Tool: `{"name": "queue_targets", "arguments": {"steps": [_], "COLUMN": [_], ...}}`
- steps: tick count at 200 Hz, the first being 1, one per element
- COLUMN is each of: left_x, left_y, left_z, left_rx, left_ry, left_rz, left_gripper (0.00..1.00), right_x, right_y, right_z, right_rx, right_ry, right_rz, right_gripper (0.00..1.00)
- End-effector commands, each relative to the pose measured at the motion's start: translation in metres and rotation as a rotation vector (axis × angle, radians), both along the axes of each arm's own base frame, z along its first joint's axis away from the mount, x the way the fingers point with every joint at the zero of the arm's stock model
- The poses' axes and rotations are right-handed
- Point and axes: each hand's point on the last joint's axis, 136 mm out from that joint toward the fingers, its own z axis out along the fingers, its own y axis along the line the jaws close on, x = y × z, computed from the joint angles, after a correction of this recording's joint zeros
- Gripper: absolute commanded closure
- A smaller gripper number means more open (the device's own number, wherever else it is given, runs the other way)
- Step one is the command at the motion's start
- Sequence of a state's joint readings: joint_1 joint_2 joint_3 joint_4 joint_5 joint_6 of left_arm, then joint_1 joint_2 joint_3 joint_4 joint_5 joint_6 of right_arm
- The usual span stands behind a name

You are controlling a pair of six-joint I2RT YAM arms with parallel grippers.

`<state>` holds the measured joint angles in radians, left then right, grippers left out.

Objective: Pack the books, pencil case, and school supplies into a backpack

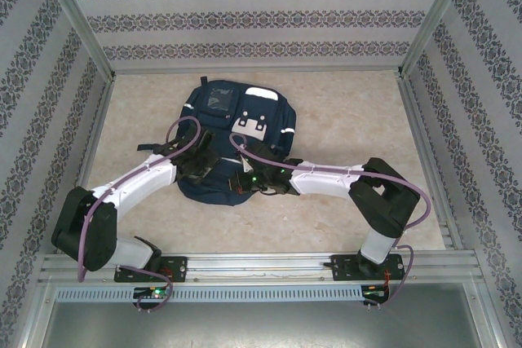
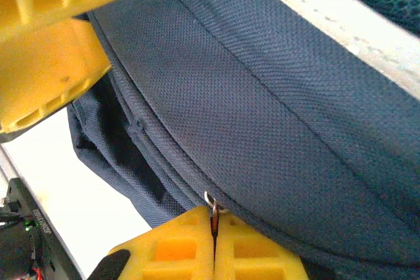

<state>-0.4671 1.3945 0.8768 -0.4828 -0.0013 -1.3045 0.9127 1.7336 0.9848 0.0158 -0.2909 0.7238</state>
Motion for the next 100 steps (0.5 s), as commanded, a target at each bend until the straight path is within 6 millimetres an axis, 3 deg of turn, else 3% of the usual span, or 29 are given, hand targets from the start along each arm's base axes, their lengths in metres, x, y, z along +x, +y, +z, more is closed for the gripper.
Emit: {"name": "queue_targets", "arguments": {"steps": [1,28,40,50,75,100], "left_x": [0.005,0.003,0.002,0.001,0.003,-0.002], "left_y": [-0.002,-0.008,-0.006,-0.001,0.003,0.005], "left_z": [0.002,-0.02,-0.025,-0.024,-0.005,0.003], "left_rx": [0.048,0.065,0.077,0.097,0.134,0.136], "left_ry": [-0.065,-0.038,-0.036,-0.044,-0.109,-0.113], "left_rz": [0.059,0.062,0.068,0.069,-0.014,-0.122], "left_gripper": [0.51,0.7,0.89,1.0,1.0,1.0], "right_x": [-0.011,-0.01,-0.008,-0.009,-0.006,0.008], "right_y": [0.016,0.011,0.001,-0.009,-0.047,-0.081], "right_z": [0.012,0.014,0.005,-0.001,-0.022,-0.028], "right_rx": [0.056,0.027,-0.044,-0.094,-0.244,-0.332], "right_ry": [0.018,0.006,0.007,0.014,0.012,-0.038], "right_rz": [0.061,0.057,0.035,0.044,0.054,0.067], "right_gripper": [1.0,1.0,1.0,1.0,1.0,1.0]}}
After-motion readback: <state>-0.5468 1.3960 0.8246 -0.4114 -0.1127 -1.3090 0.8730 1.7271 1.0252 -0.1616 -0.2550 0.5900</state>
